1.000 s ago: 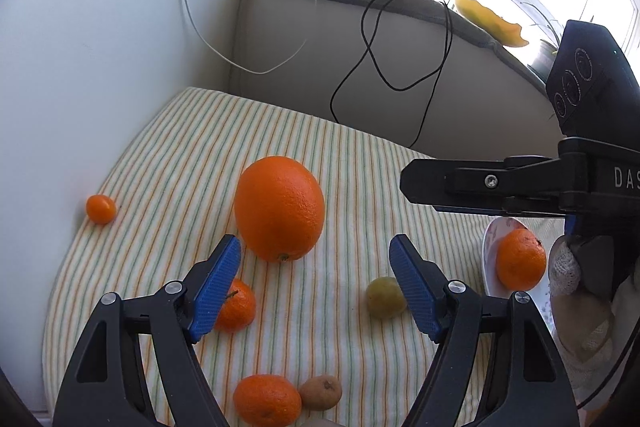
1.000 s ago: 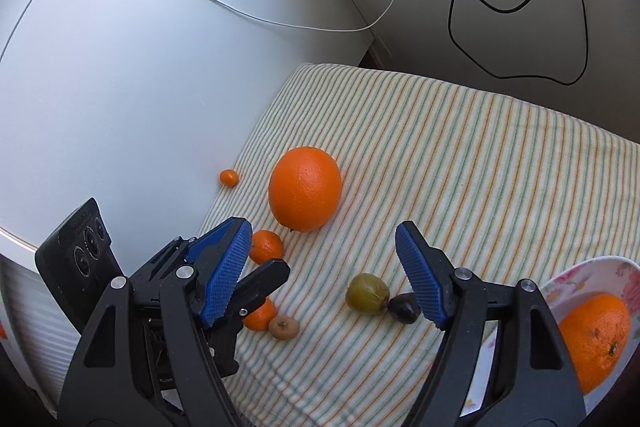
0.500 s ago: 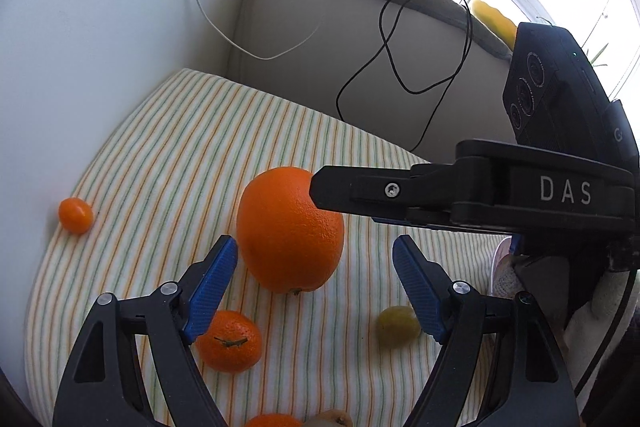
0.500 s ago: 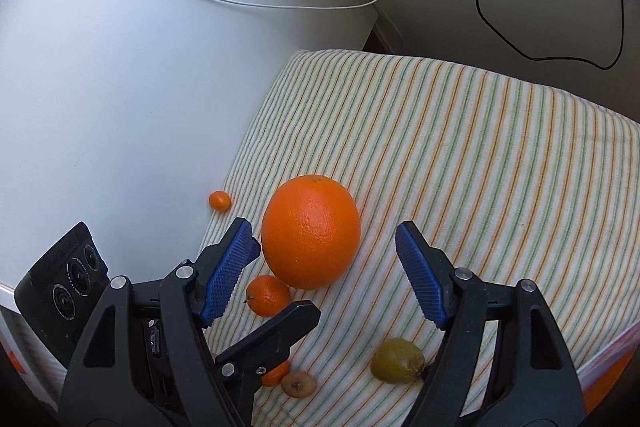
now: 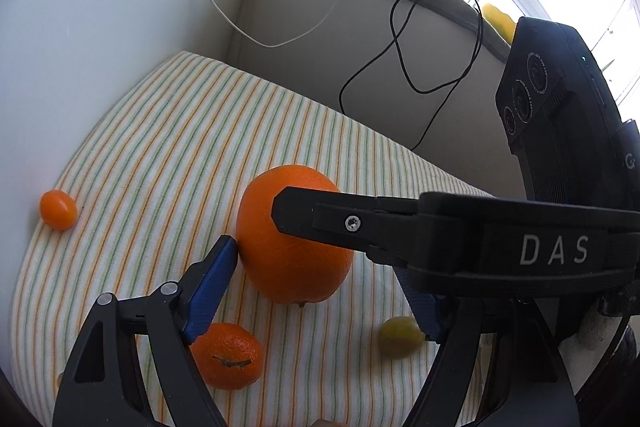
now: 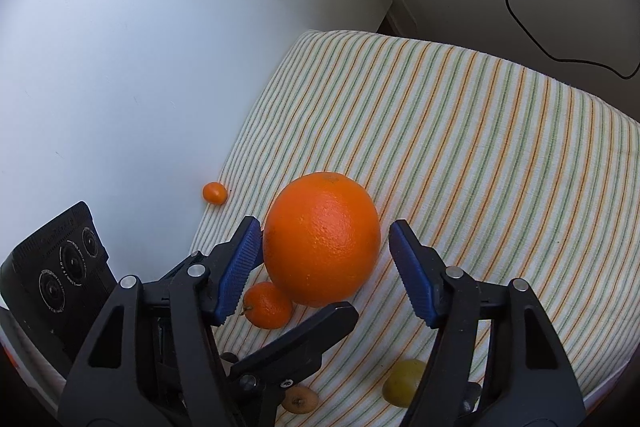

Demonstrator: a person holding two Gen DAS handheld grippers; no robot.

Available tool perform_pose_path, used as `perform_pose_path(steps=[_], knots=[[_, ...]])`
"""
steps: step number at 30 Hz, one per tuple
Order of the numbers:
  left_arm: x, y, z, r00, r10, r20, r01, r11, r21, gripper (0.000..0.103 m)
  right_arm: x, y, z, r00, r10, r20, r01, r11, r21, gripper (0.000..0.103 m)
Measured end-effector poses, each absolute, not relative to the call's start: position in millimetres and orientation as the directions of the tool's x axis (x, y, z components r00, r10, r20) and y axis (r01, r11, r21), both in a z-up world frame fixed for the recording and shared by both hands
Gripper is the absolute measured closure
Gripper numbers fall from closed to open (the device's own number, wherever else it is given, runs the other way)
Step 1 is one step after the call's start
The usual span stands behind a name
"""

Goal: Organize fruits
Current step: 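Close the right gripper around the oval orange, then lift the oval orange and carry it over the white plate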

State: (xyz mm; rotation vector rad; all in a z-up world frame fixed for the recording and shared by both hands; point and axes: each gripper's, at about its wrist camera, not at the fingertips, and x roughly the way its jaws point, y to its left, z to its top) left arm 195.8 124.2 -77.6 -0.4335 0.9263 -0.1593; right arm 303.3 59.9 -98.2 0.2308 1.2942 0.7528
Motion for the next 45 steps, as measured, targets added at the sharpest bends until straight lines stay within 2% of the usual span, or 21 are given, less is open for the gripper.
perform_pose_path(steps=[11, 25, 45], knots=[[190.3, 124.5, -79.8, 0.61, -0.26, -0.748, -0.071, 0.923, -0.379, 0.043, 302.9, 68.3, -105.8, 0.088, 0.603, -0.793, -0.389, 0.754, 0.53, 0.038], [179.2, 114.5, -66.0, 0.64, -0.227, -0.734, -0.06, 0.938, -0.342, 0.043, 288.2, 59.0, -91.6, 0.11, 0.605, -0.789, -0.409, 0.751, 0.519, 0.039], [112.2, 59.4, -12.5, 0.713, -0.238, -0.66, 0.053, 0.956, -0.288, 0.043, 216.9, -0.1, -29.1, 0.22, 0.627, -0.748, -0.437, 0.749, 0.499, 0.039]])
